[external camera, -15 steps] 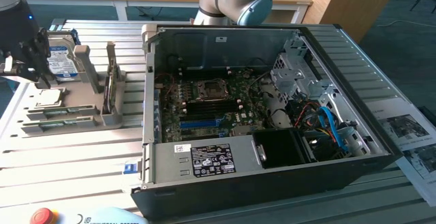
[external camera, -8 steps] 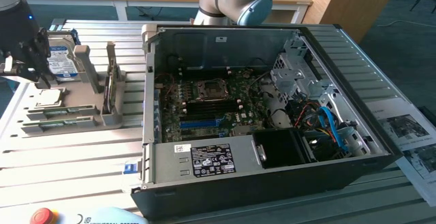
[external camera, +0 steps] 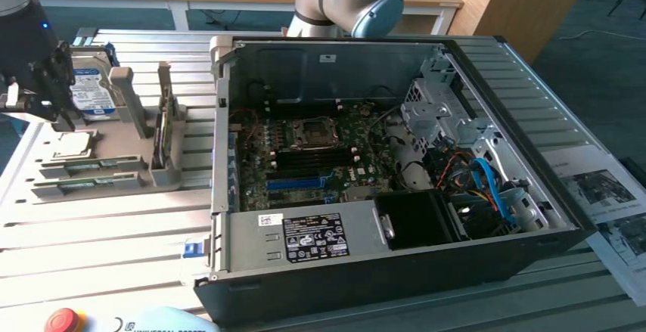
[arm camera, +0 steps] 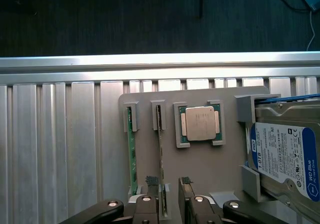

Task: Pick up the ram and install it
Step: 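Pick up the ram and move it above insertion slot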

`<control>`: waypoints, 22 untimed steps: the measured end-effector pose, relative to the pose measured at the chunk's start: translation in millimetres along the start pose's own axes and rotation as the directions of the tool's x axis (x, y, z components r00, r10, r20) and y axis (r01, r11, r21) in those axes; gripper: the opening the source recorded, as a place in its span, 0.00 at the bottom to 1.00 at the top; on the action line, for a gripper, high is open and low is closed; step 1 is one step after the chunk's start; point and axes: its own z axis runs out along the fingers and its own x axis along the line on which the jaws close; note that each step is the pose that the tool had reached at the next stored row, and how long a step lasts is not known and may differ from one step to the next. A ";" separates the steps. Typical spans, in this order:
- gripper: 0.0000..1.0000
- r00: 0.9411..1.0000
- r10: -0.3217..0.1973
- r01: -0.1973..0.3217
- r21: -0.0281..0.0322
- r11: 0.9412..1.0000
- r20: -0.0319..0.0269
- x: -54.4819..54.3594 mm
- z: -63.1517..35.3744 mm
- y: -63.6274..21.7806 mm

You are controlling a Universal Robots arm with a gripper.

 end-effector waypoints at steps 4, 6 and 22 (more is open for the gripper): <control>0.30 1.000 0.000 0.000 0.000 1.000 0.000 0.0 0.0 0.0; 0.30 1.000 0.000 0.000 0.000 1.000 0.000 0.0 0.0 0.0; 0.30 1.000 0.000 0.000 0.000 1.000 0.000 0.0 0.0 0.0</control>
